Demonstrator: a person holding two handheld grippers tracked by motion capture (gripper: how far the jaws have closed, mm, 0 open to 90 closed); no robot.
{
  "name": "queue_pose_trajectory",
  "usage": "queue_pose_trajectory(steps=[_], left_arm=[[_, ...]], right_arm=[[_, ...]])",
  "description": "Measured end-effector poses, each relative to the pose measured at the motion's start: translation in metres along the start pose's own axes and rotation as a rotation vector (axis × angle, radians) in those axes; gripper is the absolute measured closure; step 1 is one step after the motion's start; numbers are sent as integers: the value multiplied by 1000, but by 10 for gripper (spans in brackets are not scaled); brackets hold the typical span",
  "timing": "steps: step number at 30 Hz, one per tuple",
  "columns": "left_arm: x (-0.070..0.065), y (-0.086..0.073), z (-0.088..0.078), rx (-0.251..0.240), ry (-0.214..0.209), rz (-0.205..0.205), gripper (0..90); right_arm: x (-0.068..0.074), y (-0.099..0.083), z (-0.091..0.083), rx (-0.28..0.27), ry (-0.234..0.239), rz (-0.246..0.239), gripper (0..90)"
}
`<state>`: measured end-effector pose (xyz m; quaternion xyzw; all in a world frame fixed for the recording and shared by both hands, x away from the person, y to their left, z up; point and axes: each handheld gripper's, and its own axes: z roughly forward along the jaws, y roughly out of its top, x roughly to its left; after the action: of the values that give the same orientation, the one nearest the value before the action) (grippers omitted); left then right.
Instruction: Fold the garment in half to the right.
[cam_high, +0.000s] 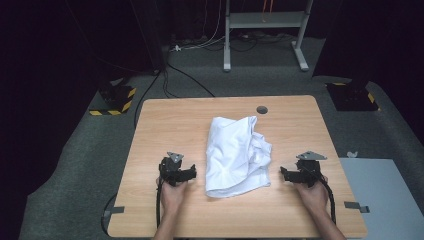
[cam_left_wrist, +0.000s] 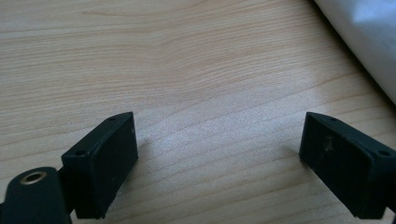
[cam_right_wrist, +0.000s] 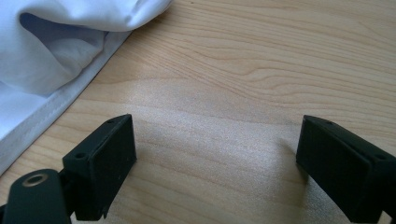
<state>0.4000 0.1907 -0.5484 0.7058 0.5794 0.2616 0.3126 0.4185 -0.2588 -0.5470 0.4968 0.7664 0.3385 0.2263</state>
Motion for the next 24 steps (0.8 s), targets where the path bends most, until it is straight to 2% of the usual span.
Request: queue_pose_trajectory(steps=[24], left_arm=[[-1, 0, 0, 4, -15, 15, 96]], right_arm=[[0, 0, 0, -1, -4, 2, 121]])
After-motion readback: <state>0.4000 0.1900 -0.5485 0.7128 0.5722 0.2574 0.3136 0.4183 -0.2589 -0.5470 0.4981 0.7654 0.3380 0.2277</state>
